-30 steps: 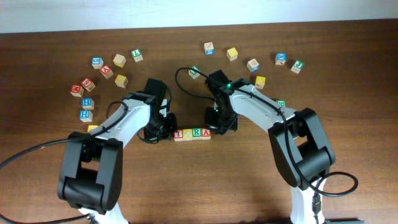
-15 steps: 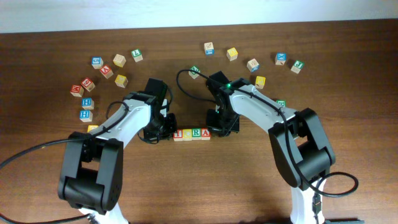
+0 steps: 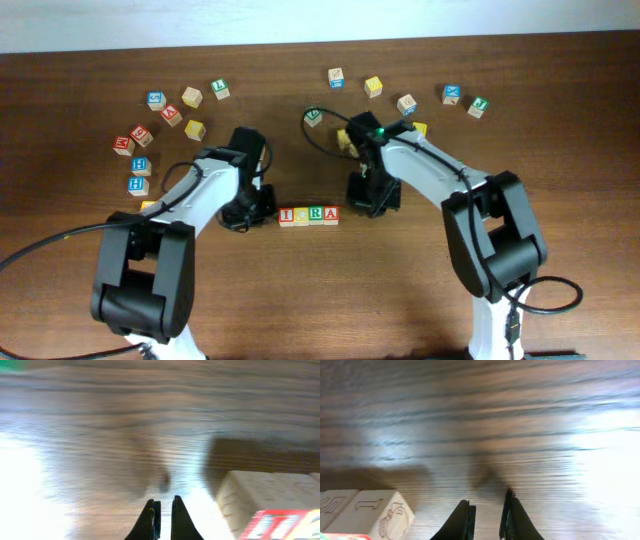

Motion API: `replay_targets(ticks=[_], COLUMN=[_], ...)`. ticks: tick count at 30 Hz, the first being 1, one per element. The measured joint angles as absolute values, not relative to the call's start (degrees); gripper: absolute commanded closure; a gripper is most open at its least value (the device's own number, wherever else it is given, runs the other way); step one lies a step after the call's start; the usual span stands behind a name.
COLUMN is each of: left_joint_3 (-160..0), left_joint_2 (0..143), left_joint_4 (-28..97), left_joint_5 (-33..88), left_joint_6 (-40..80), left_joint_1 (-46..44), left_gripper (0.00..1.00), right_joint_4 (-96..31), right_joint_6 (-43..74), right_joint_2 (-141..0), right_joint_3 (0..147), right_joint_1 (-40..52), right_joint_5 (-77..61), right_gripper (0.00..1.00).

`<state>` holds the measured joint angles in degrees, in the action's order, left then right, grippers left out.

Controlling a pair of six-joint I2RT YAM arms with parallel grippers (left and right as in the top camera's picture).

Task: Spell out ICRA
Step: 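Lift both grippers up and away from the row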

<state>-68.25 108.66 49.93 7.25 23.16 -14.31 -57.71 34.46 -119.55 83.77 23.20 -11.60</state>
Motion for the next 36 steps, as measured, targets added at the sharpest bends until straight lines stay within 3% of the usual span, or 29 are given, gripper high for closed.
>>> replay_targets(ticks=[6, 8, 10, 14, 15, 17, 18, 24, 36], left_joint_3=[-78.81, -79.94, -80.34, -80.99, -81.08, -80.29, -78.24, -65.17, -63.96], left_joint_2=[108.53, 106.19, 97.82, 82.76, 78.61, 75.07, 72.79, 67.44, 67.44], left_joint_4=[61.1, 61.73, 63.05, 68.18, 70.7, 70.87, 70.48, 60.53, 60.58], left_joint_5=[6.55, 6.52, 5.72, 2.76, 2.11, 1.63, 1.43, 1.06, 1.02], left_joint_6=[19.07, 18.46, 17.76, 17.34, 17.17, 17.17, 17.1, 17.34, 17.34], left_joint_1=[-8.14, -7.68, -7.64, -7.62, -7.64, -7.62, -7.62, -7.64, -7.62], left_gripper=[1.0, 0.96, 0.8, 0.52, 0.39, 0.24, 0.01, 0.01, 0.01], right_joint_4=[-62.06, -65.89, -70.52, -76.58, -76.97, -76.25, -75.68, -72.75, -72.58], right_joint_6=[32.56, 32.34, 32.27, 31.73, 31.83, 31.88, 32.05, 33.23, 33.28], right_joint_2=[-105.73, -99.5, -90.43, -80.25, -76.29, -71.61, -68.84, -62.98, -64.62], right_joint_3=[83.66, 83.66, 83.66, 83.42, 82.41, 79.92, 77.76, 71.88, 71.88], right_joint_1=[21.45, 21.45, 21.45, 22.59, 24.64, 27.62, 29.39, 32.69, 32.69], right_joint_5=[-8.47, -6.15, -2.9, 2.44, 3.86, 4.78, 5.26, 10.24, 11.38], right_gripper=[0.8, 0.79, 0.76, 0.4, 0.32, 0.28, 0.02, 0.02, 0.02])
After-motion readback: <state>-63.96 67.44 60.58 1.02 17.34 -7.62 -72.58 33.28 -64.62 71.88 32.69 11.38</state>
